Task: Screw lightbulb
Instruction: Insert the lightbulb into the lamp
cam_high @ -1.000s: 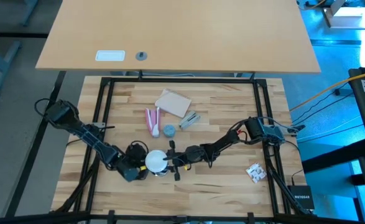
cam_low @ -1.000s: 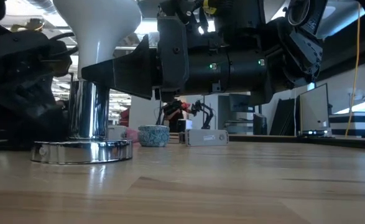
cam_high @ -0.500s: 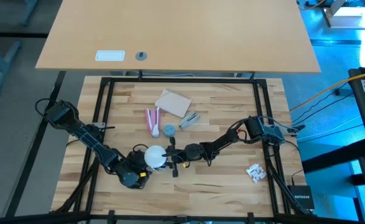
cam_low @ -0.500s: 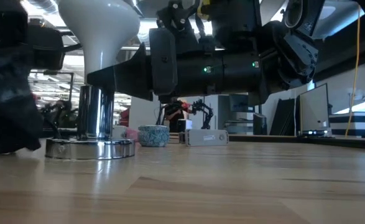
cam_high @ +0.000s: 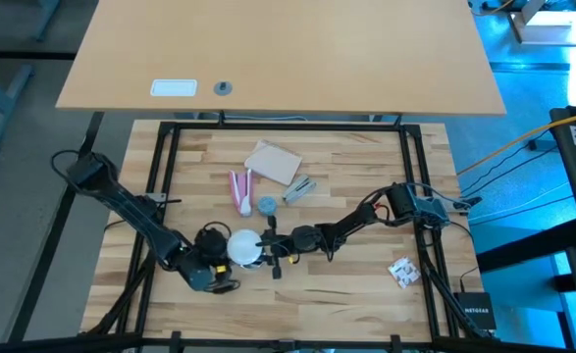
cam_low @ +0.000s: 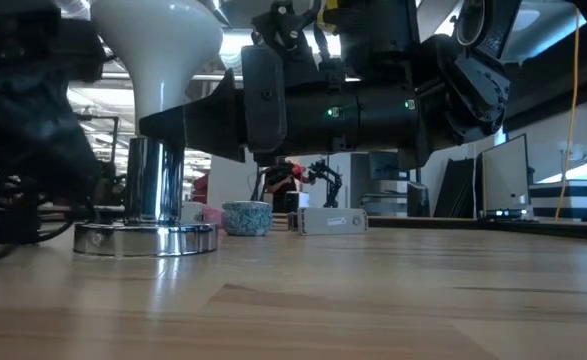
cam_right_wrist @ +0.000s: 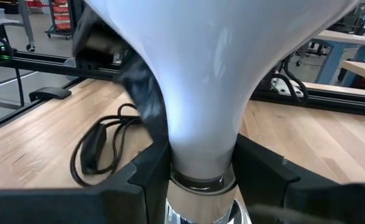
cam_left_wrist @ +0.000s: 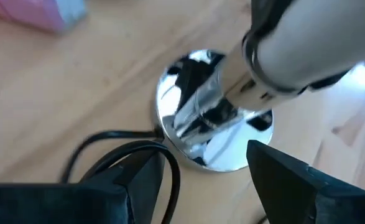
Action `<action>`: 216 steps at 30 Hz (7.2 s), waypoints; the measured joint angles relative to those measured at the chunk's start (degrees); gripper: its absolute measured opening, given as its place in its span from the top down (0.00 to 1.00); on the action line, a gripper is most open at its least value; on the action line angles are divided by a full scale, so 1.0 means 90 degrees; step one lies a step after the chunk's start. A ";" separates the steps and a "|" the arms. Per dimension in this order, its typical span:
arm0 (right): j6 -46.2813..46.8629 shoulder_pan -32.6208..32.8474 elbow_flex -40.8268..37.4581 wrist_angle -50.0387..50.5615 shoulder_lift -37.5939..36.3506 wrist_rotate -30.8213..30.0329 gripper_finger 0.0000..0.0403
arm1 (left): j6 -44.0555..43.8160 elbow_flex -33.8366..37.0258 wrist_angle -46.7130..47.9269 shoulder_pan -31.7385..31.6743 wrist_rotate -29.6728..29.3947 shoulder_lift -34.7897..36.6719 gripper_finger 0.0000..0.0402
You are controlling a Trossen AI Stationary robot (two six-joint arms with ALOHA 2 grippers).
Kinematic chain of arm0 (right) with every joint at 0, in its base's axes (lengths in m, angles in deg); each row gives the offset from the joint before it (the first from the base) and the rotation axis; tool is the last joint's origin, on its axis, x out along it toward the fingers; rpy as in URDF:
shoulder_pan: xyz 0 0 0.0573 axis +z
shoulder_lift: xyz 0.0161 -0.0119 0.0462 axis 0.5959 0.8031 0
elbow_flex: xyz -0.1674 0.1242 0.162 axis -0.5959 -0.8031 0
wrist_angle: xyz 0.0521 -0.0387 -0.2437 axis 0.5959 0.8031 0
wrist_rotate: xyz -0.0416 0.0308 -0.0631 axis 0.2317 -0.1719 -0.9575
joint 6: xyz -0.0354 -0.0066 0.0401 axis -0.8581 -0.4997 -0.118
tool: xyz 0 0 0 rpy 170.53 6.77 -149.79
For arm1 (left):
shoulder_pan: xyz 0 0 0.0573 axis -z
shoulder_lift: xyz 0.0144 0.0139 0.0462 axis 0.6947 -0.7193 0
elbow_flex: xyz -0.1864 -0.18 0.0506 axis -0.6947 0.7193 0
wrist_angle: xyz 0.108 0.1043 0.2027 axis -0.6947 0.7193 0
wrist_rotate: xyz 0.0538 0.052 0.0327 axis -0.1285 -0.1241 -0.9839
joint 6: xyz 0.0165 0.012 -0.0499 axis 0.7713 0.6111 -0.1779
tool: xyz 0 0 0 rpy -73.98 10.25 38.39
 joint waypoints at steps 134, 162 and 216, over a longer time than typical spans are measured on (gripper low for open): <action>0.0005 0.0002 -0.0005 -0.0020 0.0000 0.0002 0.59 | 0.0325 0.0527 -0.0792 -0.0483 0.0513 0.0141 0.45; 0.0016 0.0007 -0.0002 -0.0034 -0.0002 0.0044 0.59 | 0.1108 0.0551 -0.0931 -0.1214 0.0429 -0.0019 0.45; 0.0027 0.0020 0.0000 0.0011 -0.0002 0.0119 0.59 | -0.0210 0.0562 -0.0955 -0.0506 0.1107 -0.0299 0.45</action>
